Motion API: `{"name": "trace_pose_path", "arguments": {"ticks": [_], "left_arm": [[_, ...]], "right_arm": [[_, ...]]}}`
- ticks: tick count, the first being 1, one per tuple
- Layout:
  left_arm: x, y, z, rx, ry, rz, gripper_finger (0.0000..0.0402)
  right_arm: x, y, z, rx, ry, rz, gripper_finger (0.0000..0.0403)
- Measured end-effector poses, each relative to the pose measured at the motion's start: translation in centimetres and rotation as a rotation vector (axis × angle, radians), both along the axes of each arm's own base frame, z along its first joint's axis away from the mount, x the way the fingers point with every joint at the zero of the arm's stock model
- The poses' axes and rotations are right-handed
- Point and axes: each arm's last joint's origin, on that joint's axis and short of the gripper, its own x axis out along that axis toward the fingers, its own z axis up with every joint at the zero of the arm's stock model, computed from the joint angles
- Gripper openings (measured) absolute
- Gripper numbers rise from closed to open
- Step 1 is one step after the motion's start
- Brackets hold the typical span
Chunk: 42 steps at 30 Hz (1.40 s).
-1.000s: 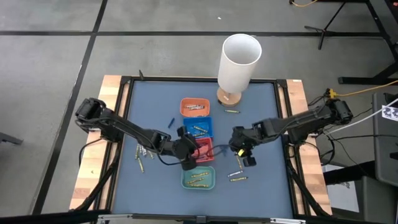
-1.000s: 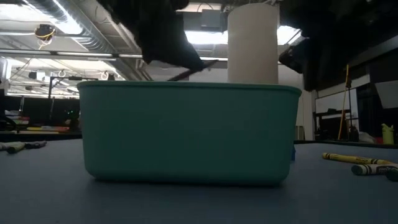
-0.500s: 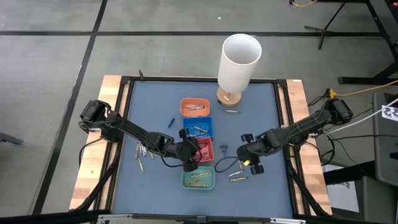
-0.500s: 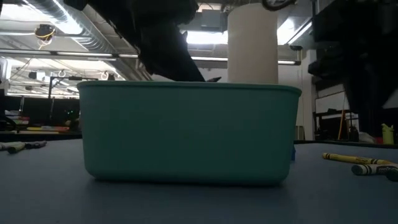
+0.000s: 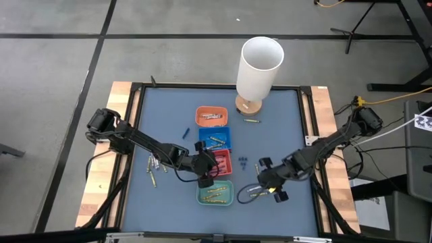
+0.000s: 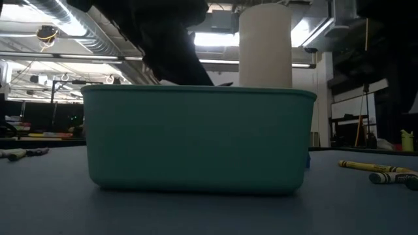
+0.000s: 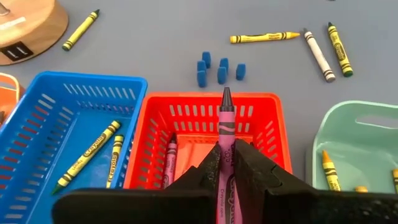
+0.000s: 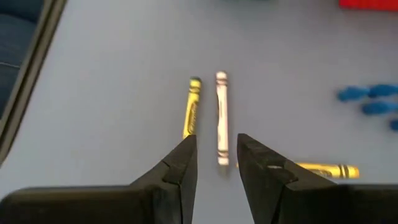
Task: Sort crayons
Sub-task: Put the purple crayon into the red bin, then put the gray crayon into the orange bin
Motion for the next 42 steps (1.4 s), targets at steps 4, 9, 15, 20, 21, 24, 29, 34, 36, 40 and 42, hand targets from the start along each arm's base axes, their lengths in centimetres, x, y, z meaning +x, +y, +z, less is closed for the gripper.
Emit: {"name": "trace_pose_path", "arguments": {"ticks": [4,9,15,20,21,24,29,34,36,40,42], "left_arm": [[0.0,0.0,0.0,-0.001,0.001,-0.001,0.0041],[0.0,0.0,0.0,0.0,0.004,-0.002,0.008],[0.0,0.0,0.0,0.009,0.0,0.009,0.0098],[0.0,0.2,0.0,0.022,-0.004,0.026,0.0099],[0.0,0.3,0.0,0.022,-0.004,0.028,0.0099],[0.1,0.4,0.0,0.022,-0.005,0.033,0.0099],[0.2,0.8,0.1,0.021,-0.008,0.043,0.0099],[0.2,0.8,0.1,0.02,-0.011,0.045,0.0099],[0.2,0.8,0.1,0.02,-0.011,0.044,0.0099],[0.2,0.8,0.1,0.02,-0.011,0.044,0.0099],[0.2,0.8,0.1,0.02,-0.011,0.044,0.0099]], "right_arm": [[0.0,0.6,0.2,-0.017,-0.056,-0.001,0.0113],[-0.2,1.0,0.2,-0.051,-0.087,-0.003,0.0113],[0.0,1.5,0.3,-0.047,-0.13,-0.007,0.0113],[0.6,1.9,-0.8,-0.055,-0.119,-0.006,0.0113],[0.7,2.0,-1.1,-0.061,-0.111,-0.006,0.0113],[1.1,2.2,-2.2,-0.079,-0.084,-0.006,0.0113],[1.3,2.3,-3.2,-0.105,-0.048,-0.003,0.0113],[1.5,2.4,-4.2,-0.125,-0.018,-0.001,0.0113],[1.5,2.5,-4.6,-0.134,-0.007,0.0,0.0113],[1.6,2.5,-5.2,-0.148,0.012,0.0,0.0113],[1.6,2.5,-5.6,-0.176,0.024,-0.006,0.0113]]}}
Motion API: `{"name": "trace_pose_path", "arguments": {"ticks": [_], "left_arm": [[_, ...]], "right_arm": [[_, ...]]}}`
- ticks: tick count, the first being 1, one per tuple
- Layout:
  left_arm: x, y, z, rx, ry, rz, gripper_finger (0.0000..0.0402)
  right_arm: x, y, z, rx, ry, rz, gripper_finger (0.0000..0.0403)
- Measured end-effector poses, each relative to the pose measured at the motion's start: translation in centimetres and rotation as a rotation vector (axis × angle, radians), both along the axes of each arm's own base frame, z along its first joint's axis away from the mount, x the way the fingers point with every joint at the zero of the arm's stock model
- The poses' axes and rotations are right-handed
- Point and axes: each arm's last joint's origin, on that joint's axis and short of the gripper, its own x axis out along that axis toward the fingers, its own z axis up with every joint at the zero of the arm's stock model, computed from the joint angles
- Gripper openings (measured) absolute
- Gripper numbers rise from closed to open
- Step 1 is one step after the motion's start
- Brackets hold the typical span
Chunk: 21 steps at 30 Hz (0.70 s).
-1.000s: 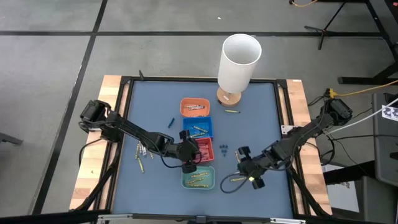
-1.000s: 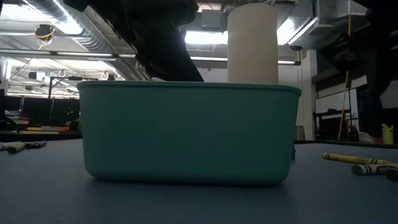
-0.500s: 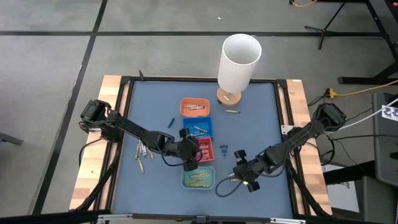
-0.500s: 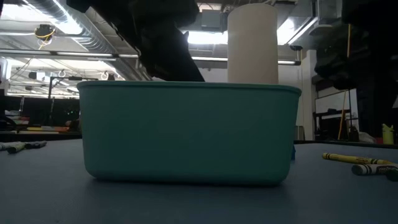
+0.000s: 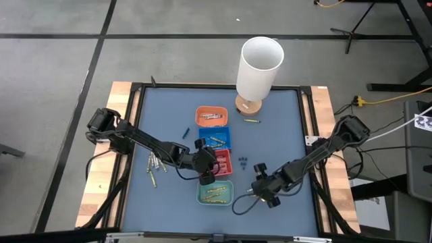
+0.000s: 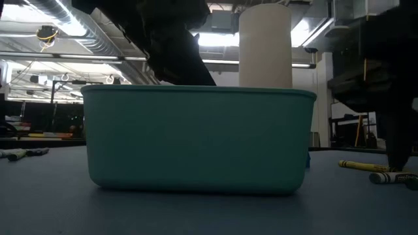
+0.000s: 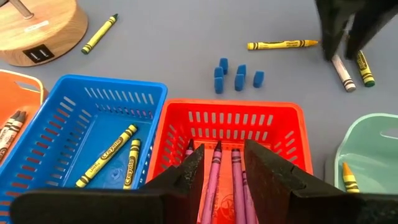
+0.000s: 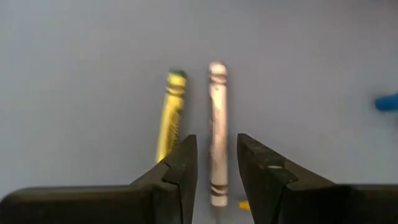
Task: Sort crayons
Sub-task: Put the gray crayon into the orange bin
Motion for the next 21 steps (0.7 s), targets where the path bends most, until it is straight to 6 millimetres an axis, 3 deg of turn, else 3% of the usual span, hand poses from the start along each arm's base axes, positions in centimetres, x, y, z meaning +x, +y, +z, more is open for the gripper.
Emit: {"name": "trace_pose_path", "arguments": {"ticks": [6,13,21], "left_arm": [[0.0,0.0,0.0,0.0,0.0,0.0,0.0099],[0.0,0.0,0.0,-0.001,0.0,0.0,0.0099],[-0.1,-0.2,0.2,-0.009,-0.004,-0.013,0.0098]], "right_arm": [[0.2,0.1,-1.2,-0.038,0.04,-0.003,0.0113],[0.2,0.1,-1.4,-0.039,0.041,-0.003,0.0107],[0.2,0.2,-1.4,-0.034,0.041,0.011,0.0037]]}}
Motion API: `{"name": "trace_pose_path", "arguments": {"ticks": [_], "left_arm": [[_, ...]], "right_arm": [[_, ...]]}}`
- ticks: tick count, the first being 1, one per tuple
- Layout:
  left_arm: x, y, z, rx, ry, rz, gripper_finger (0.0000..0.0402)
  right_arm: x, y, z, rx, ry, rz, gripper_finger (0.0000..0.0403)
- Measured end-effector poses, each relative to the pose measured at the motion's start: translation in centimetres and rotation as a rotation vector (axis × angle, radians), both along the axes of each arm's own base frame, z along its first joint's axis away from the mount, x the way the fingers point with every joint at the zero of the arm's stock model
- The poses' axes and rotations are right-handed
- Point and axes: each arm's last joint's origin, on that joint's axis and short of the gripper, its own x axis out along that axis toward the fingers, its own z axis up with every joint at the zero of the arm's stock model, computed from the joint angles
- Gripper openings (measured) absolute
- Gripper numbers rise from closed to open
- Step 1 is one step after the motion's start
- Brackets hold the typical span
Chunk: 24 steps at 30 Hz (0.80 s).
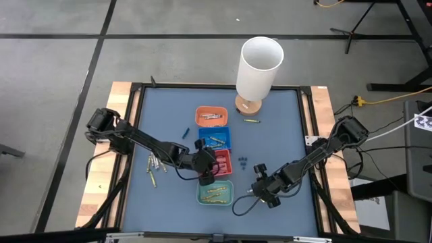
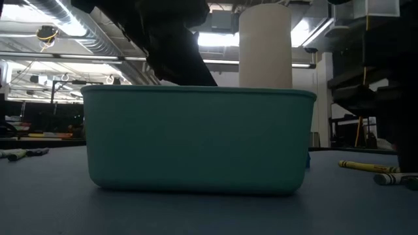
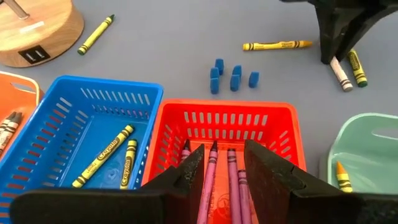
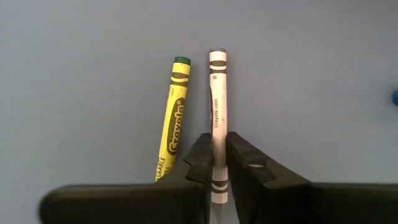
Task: Sort crayons
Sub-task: Put the gray crayon into the orange bin
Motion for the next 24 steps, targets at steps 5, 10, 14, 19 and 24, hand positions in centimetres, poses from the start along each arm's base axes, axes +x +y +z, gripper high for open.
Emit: {"name": "trace_pose_path", "arguments": {"ticks": [5,10,14,19,24], "left_arm": [[-0.7,-0.5,1.2,-0.006,-0.013,-0.02,0.0098],[-1.8,-1.1,3.3,-0.021,-0.06,-0.049,0.0098],[-2.8,-1.6,4.5,-0.025,-0.072,-0.07,0.0098],[-3.5,-2.0,5.3,-0.029,-0.081,-0.09,0.0098],[-4.0,-2.0,5.1,-0.01,-0.031,-0.095,0.0098]], "right_arm": [[0.1,0.1,0.2,-0.002,0.003,0.001,0.0009],[0.7,0.4,0.9,-0.016,-0.009,0.049,0.0031],[1.2,0.7,2.0,-0.063,0.009,0.087,0.0028],[1.8,0.8,3.8,-0.117,0.03,0.122,0.0011],[2.1,0.8,5.9,-0.201,0.052,0.157,0.0017]]}}
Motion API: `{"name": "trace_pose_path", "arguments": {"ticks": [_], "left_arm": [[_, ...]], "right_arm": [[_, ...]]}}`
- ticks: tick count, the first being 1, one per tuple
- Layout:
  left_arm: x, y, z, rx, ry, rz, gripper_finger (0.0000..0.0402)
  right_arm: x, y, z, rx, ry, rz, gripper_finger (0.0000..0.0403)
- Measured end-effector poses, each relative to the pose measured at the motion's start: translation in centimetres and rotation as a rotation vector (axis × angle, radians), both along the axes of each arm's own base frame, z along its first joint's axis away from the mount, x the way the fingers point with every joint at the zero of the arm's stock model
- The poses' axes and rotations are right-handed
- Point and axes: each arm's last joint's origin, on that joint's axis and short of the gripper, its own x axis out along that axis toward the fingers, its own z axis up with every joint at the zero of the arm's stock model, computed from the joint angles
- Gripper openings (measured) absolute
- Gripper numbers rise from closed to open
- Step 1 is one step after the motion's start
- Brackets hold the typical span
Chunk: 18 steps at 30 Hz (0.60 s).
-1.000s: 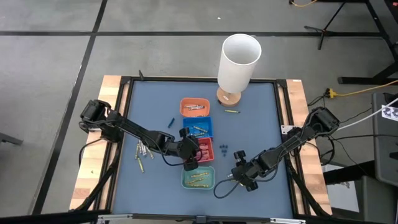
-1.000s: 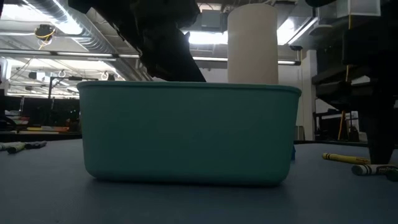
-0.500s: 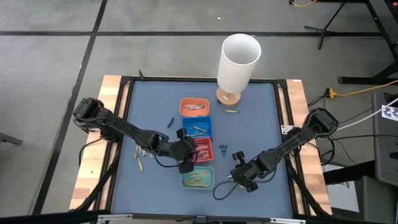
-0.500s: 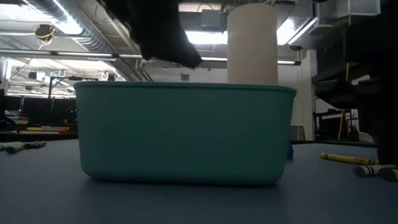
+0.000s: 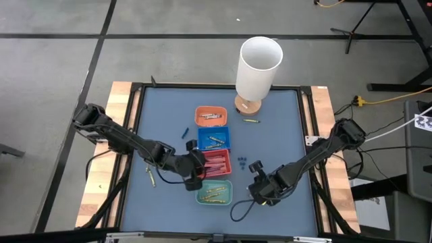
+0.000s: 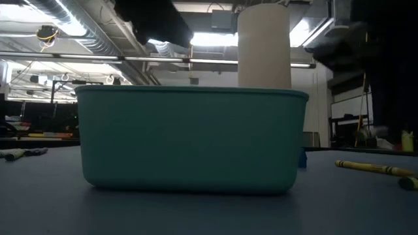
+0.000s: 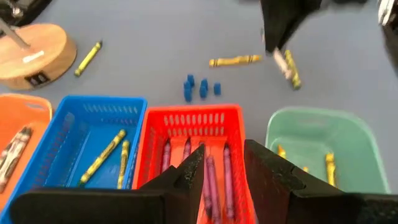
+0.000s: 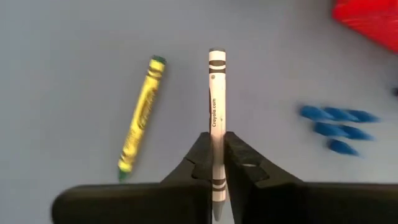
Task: Sort crayons
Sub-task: Put the gray crayon into the orange bin
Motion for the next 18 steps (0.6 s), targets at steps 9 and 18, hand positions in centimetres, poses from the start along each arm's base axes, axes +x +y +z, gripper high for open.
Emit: {"name": "trace_pose_path", "arguments": {"ticks": [9,18], "left_arm": [[-0.3,0.1,-0.3,0.014,0.046,0.004,0.0098],[-0.3,0.1,-0.4,0.016,0.05,0.005,0.0098]], "right_arm": [[1.7,-1.8,3.6,-0.215,-0.032,0.071,0.0024],[5.3,-8.2,4.4,-0.282,-0.042,0.058,0.0025]]}}
